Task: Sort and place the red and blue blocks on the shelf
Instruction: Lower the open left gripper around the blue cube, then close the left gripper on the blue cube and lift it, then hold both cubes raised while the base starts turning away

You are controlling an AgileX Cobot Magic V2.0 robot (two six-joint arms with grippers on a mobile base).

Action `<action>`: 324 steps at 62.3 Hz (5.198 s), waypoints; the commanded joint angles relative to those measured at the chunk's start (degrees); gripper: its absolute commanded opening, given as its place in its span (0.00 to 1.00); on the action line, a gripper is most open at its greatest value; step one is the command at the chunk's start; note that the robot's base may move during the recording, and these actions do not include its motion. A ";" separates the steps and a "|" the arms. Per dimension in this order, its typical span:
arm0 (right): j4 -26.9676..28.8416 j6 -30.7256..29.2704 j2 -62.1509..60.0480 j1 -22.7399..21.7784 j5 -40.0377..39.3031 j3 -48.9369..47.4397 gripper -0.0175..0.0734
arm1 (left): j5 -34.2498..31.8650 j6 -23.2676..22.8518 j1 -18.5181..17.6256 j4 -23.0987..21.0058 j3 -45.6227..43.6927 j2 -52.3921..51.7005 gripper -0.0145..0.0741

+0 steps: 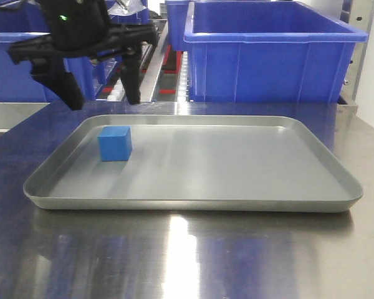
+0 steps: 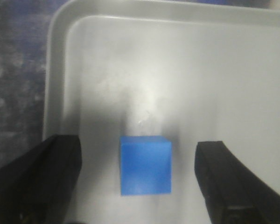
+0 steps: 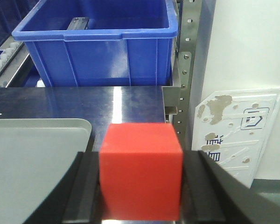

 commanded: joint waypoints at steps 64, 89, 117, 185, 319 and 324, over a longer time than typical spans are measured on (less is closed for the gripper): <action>-0.43 -0.58 0.03 -0.43 -4.83 -1.59 0.25 | 0.27 -6.17 -2.61 2.36 -2.23 2.99 0.76; -0.43 -0.58 0.03 -0.43 -4.83 -1.59 0.25 | 0.63 -6.17 -2.61 2.25 -2.23 2.99 0.36; -0.43 -0.58 0.03 -0.43 -4.83 -1.59 0.25 | 0.52 1.15 -2.18 0.82 -2.13 -4.06 0.30; -0.43 -0.58 0.03 -0.43 -4.83 -1.59 0.25 | -53.00 46.59 19.85 -22.31 57.02 -65.04 0.30; -0.43 -0.58 0.03 -0.43 -4.83 -1.59 0.25 | -52.11 46.98 19.85 -19.79 66.09 -84.94 0.30; -0.43 -0.58 0.03 -0.43 -4.83 -1.59 0.25 | -52.11 46.98 19.85 -19.79 66.09 -84.94 0.30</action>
